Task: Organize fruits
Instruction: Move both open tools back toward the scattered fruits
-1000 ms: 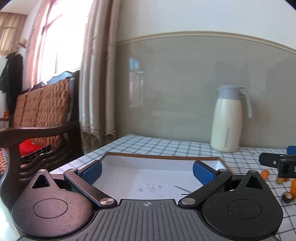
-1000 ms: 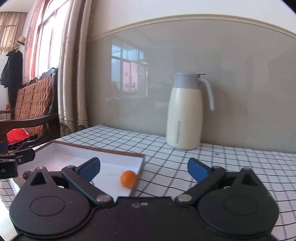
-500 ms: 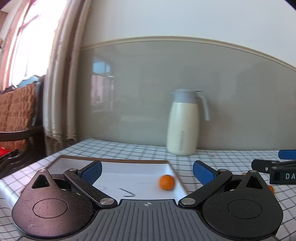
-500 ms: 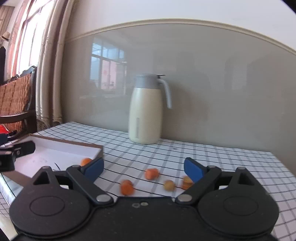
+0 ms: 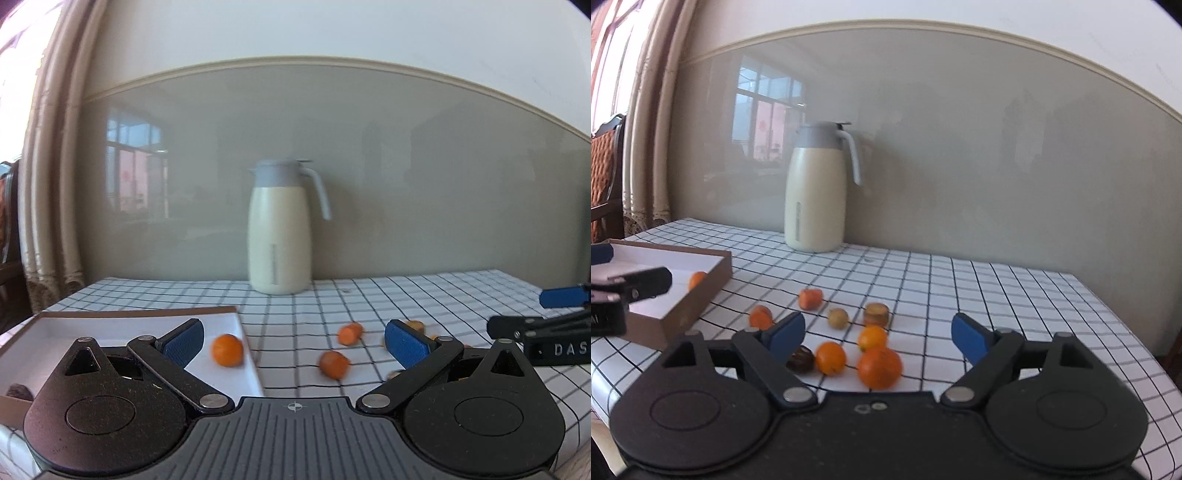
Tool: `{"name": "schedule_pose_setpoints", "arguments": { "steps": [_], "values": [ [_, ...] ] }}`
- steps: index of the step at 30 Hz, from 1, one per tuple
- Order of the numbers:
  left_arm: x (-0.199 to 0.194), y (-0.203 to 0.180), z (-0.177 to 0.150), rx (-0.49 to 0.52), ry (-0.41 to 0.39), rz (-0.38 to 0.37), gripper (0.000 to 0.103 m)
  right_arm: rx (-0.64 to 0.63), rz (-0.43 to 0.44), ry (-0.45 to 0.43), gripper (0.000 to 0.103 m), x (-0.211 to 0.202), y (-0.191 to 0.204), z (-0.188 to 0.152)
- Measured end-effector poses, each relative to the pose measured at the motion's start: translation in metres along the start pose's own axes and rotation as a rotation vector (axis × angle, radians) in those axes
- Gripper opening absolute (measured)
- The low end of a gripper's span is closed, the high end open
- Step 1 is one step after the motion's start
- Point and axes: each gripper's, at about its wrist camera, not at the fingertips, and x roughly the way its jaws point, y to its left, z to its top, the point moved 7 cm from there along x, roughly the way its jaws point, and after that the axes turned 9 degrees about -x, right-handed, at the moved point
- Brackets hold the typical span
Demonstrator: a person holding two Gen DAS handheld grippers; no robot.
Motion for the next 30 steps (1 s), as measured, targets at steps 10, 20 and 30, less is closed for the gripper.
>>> {"name": "schedule_pose_setpoints", "arguments": {
  "steps": [10, 20, 30],
  "values": [
    [0.018, -0.043, -0.023, 0.054, 0.072, -0.049, 0.103, 0.009, 0.005, 0.044, 0.076, 0.009, -0.013, -0.018],
    [0.032, -0.059, -0.043, 0.065, 0.141, -0.065, 0.103, 0.022, 0.039, 0.1, 0.07, 0.03, -0.014, -0.034],
    [0.056, -0.067, -0.055, 0.072, 0.208, -0.093, 0.083, 0.024, 0.071, 0.15, 0.063, 0.054, -0.011, -0.047]
  ]
}}
